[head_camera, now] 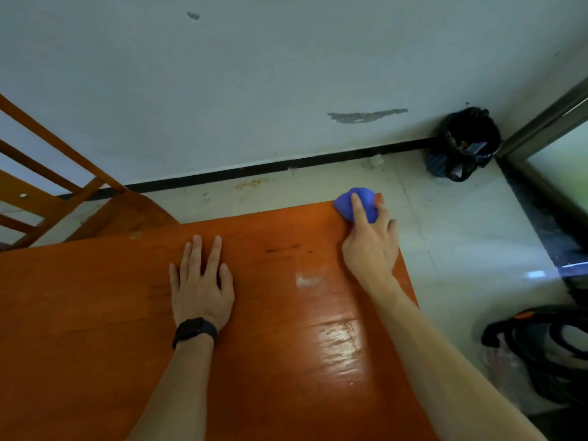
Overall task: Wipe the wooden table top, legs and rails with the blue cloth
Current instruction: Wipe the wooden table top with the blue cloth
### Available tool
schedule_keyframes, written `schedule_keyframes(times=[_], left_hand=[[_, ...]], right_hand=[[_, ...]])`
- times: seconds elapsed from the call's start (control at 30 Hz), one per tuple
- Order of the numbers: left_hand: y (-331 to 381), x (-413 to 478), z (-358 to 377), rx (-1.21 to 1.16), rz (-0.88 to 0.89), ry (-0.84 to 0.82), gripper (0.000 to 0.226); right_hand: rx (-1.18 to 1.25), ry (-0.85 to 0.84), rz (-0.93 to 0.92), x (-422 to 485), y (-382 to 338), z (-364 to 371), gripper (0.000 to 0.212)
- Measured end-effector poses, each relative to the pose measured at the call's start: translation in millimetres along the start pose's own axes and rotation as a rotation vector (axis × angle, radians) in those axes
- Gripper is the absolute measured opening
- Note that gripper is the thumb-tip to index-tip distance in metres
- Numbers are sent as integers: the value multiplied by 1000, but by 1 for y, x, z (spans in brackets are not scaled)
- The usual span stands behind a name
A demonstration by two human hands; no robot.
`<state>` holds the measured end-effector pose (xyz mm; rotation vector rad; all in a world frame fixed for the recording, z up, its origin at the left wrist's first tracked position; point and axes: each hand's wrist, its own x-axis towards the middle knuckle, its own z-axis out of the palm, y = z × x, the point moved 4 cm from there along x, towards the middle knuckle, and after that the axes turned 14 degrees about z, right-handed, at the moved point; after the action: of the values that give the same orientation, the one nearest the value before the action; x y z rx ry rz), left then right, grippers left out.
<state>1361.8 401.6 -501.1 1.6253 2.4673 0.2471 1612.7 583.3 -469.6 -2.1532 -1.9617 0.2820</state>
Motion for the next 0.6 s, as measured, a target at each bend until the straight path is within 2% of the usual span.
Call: schedule_keyframes(times=[0.07,0.13,0.17,0.27,0.33,0.43,0.5,0.6], left_hand=[[1,0,-1,-10,6,5,61],[0,0,-2,-12,8,6,61],[0,0,-2,-11,8,4,61],[0,0,0,2,10,-4,61],[-2,-1,1,-6,8,-3,60],[-3,-1,0,-25,10,18,58],[-3,-2,-1,-25,10,25,58],[-4,-1,-2,-42,23,28,60]], right_hand=[[24,-3,231,22,35,-15,66],[79,-34,324,26,40,-23,64],[101,-19,280,20,29,-27,62],[133,0,-47,-30,-29,-28,66],[100,-128,-230,-84,-65,-15,74],[57,-290,-385,-155,-78,7,78],[54,-254,-377,-151,-54,9,75],[-45,-123,-153,-96,9,-7,71]])
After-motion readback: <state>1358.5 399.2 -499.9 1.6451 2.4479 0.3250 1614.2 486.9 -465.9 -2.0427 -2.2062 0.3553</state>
